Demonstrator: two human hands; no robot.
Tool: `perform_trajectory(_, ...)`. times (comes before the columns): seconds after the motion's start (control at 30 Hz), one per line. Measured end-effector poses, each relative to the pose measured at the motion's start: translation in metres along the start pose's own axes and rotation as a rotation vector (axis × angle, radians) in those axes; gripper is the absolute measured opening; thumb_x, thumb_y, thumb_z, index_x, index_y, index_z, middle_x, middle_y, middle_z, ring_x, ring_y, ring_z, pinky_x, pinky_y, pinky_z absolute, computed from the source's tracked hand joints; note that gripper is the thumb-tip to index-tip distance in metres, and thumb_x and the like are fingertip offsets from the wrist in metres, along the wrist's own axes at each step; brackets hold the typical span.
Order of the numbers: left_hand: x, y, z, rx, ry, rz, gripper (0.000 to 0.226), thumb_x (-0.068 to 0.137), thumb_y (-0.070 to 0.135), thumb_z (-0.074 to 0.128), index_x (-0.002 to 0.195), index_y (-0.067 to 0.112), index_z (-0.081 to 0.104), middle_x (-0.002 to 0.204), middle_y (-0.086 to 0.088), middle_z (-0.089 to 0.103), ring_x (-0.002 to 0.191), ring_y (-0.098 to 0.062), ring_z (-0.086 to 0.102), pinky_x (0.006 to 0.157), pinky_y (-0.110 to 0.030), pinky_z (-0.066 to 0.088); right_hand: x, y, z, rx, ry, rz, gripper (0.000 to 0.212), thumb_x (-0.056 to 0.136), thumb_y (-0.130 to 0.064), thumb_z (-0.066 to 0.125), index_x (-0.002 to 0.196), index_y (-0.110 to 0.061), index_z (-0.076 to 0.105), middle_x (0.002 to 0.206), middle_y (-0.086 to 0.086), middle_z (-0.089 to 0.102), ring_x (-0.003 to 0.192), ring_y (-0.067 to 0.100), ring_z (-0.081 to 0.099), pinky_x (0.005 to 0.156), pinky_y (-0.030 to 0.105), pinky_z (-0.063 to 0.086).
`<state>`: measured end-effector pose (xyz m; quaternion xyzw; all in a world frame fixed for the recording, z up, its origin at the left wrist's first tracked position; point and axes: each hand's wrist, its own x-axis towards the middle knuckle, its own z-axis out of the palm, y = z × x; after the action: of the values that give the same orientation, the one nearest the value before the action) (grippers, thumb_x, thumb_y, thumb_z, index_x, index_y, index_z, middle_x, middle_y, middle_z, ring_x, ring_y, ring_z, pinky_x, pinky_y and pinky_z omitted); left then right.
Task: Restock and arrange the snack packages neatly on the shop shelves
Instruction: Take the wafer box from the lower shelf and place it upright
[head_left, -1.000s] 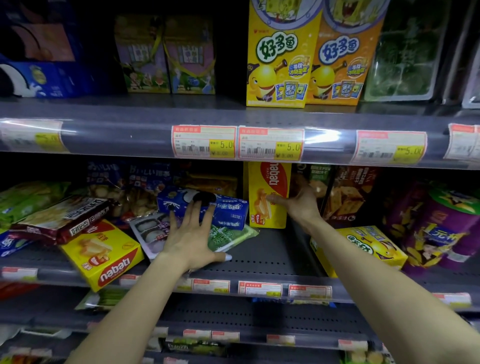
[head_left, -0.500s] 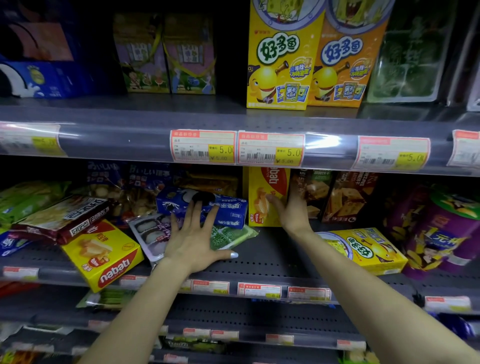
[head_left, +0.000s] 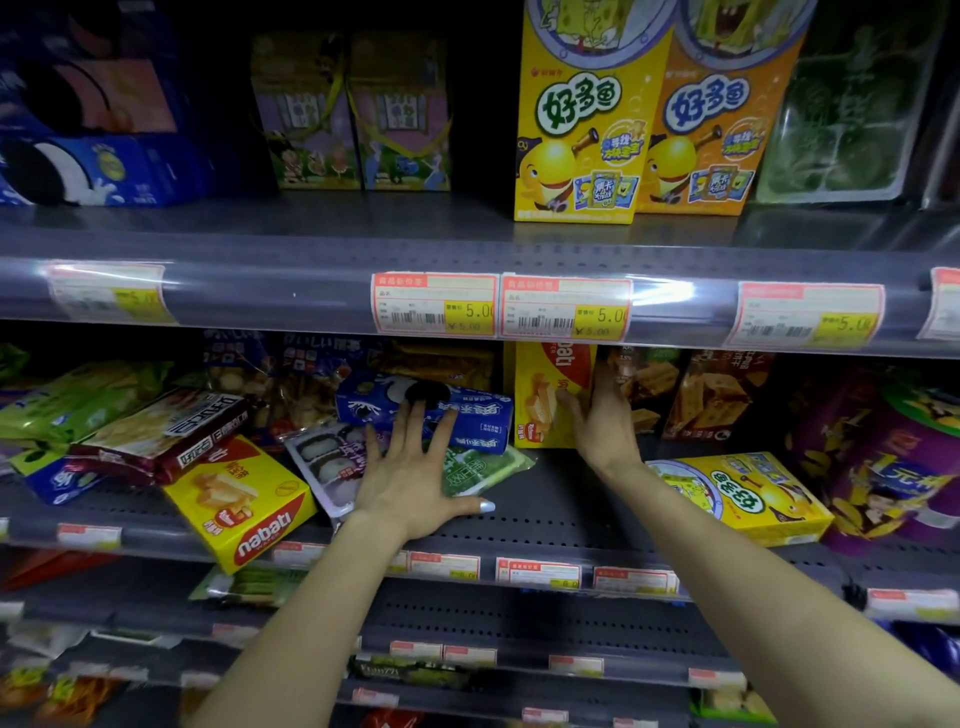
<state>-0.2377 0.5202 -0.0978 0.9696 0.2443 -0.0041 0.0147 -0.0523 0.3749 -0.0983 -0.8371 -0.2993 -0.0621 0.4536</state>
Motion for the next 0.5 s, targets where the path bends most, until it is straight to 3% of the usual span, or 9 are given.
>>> perform_trajectory(0.13,0.0003,0.0,-0.0011,0.001,0.0,-0.008,0.133,0.038,0.098,0.007,0.151,0.029,-0.012,0.16,-0.009,-0.013,0.147,-0.029,-0.013,0.114,-0.059,-0.003,0.0014,-0.0032,-0.0022,-0.054,0.001,0.039,0.044,0.093,-0.024,0.058,0.128,-0.001,0.043,0.119,0.022,0.06,0.106,0.04,0.059,0.084,0.046,0.05)
perform_trajectory(0.27,-0.0005,0.0005,-0.0023,-0.01,-0.011,0.003,0.142,0.028,0.1,-0.007,0.151,0.029,-0.013,0.16,-0.009,-0.013,0.148,-0.029,-0.011,0.114,-0.059,-0.002,0.0036,-0.0058,-0.0038,-0.046,0.021,0.066,0.047,0.091,-0.018,0.061,0.13,-0.001,0.041,0.119,0.023,0.06,0.107,0.04,0.059,0.083,0.04,0.048)
perform_trajectory(0.33,-0.0027,0.0009,-0.0037,-0.014,-0.032,0.005,0.139,0.034,0.102,0.004,0.151,0.029,-0.013,0.16,-0.009,-0.014,0.148,-0.029,-0.01,0.115,-0.058,-0.002,0.0028,-0.0048,-0.0033,-0.005,0.048,0.06,0.046,0.089,-0.015,0.064,0.129,-0.001,0.045,0.123,0.023,0.058,0.111,0.039,0.056,0.088,0.04,0.046)
perform_trajectory(0.43,-0.0064,0.0016,-0.0063,-0.016,-0.031,-0.009,0.12,0.062,0.093,0.035,0.152,0.028,-0.011,0.16,-0.009,-0.014,0.148,-0.027,-0.01,0.116,-0.056,-0.003,0.004,-0.0048,-0.0004,0.01,0.05,0.067,0.047,0.089,-0.014,0.064,0.13,-0.001,0.046,0.127,0.023,0.055,0.115,0.04,0.052,0.092,0.042,0.044)
perform_trajectory(0.5,-0.0064,0.0003,-0.0055,0.001,-0.016,-0.018,0.124,0.055,0.097,0.026,0.152,0.028,-0.01,0.16,-0.009,-0.013,0.148,-0.027,-0.009,0.116,-0.057,-0.002,0.0065,-0.0074,0.0024,0.011,0.032,0.083,0.047,0.09,-0.014,0.062,0.131,-0.001,0.043,0.129,0.023,0.053,0.117,0.04,0.05,0.093,0.043,0.043)
